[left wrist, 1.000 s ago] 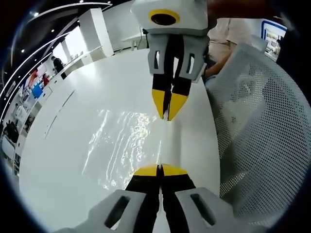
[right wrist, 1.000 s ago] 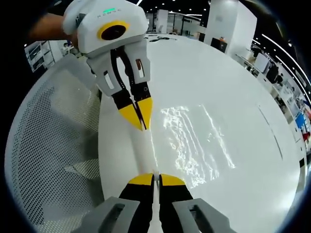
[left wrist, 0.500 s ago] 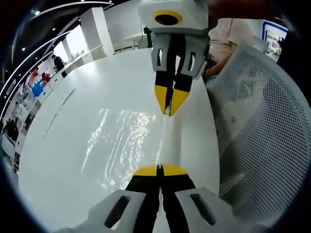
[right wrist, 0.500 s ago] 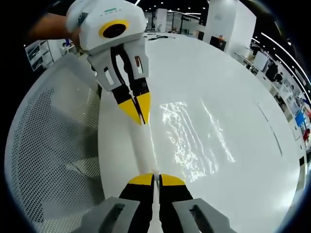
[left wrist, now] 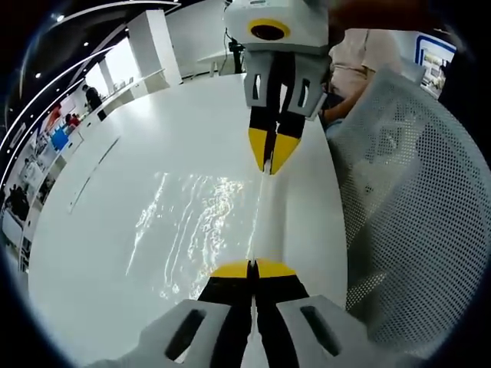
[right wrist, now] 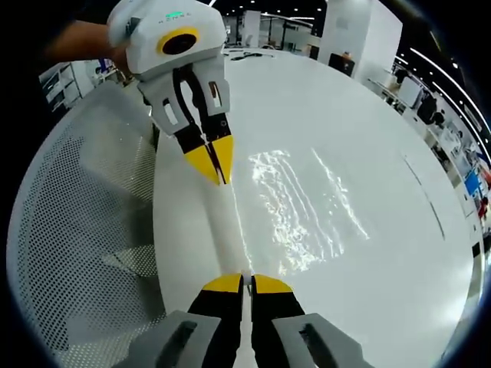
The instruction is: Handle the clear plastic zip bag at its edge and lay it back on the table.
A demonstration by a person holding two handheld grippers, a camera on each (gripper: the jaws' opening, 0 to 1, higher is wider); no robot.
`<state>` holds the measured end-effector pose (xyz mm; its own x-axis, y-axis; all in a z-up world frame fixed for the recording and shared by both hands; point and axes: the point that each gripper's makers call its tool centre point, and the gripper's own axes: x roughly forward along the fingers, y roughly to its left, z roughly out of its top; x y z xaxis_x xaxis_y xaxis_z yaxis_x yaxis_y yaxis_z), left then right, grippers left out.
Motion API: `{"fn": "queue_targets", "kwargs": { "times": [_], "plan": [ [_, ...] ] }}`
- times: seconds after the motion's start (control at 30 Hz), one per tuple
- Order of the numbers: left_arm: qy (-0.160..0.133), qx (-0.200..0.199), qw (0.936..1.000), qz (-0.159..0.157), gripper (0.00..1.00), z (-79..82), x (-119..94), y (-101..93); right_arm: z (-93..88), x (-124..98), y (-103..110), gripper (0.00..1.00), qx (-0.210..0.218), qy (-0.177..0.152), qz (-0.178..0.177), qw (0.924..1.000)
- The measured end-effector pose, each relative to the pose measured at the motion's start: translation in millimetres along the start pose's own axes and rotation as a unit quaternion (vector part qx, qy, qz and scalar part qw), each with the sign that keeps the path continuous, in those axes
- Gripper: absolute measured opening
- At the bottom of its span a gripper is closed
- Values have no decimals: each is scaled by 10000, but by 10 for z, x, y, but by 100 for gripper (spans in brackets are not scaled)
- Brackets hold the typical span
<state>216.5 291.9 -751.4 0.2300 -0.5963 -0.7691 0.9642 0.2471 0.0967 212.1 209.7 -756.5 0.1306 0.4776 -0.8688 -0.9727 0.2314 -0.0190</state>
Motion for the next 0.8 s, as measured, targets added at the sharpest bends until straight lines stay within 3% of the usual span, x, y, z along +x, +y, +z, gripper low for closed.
{"fn": "queue_targets", "kwargs": {
  "times": [0.17, 0.53, 0.8],
  "plan": [
    [-21, 47, 10000, 81, 0, 3, -12, 27, 14, 2, 1, 0, 282, -141, 20, 9995],
    [-43, 201, 9997, 94, 0, 35, -25, 12, 25, 6, -1, 0, 270, -185, -26, 9995],
    [-84, 506, 9986, 154, 0, 39, -24, 48, 22, 18, -29, 1, -115, -294, -128, 9994]
  ]
}}
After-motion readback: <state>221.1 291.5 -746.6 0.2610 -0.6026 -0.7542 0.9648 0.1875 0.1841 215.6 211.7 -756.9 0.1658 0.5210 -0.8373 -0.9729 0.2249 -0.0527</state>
